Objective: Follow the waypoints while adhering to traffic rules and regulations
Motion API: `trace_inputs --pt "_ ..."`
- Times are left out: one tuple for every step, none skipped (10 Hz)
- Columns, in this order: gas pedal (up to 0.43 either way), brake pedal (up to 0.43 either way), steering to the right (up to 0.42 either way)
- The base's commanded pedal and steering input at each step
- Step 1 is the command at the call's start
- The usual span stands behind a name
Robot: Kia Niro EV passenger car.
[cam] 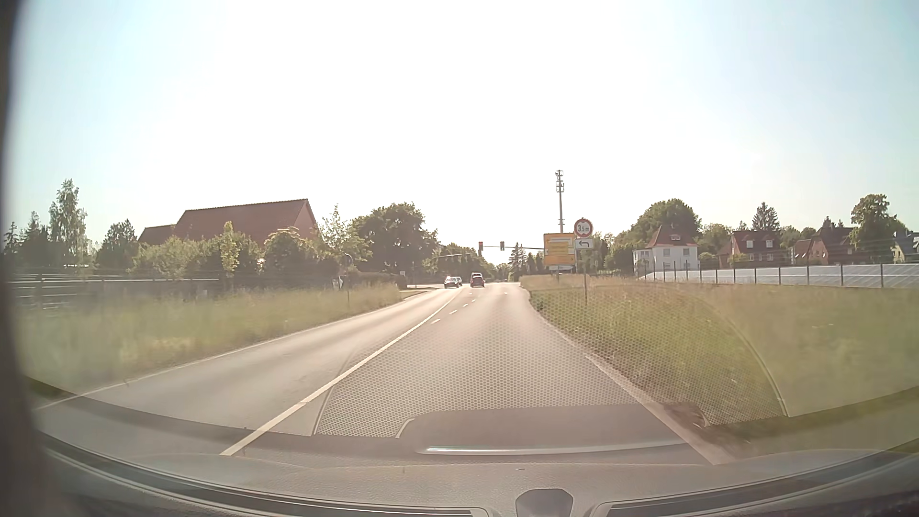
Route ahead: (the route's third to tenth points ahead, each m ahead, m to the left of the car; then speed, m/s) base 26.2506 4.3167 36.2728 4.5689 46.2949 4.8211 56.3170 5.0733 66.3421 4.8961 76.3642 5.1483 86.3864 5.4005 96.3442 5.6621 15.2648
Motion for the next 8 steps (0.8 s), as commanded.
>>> trace_inputs --pt "0.000 0.006 0.004" --pt "0.000 0.006 0.004" --pt "0.000 0.006 0.004" --pt "0.000 0.006 0.004" --pt "0.000 0.006 0.004" --pt "0.000 0.006 0.004" --pt "0.000 0.006 0.002" --pt "0.000 0.006 0.003"
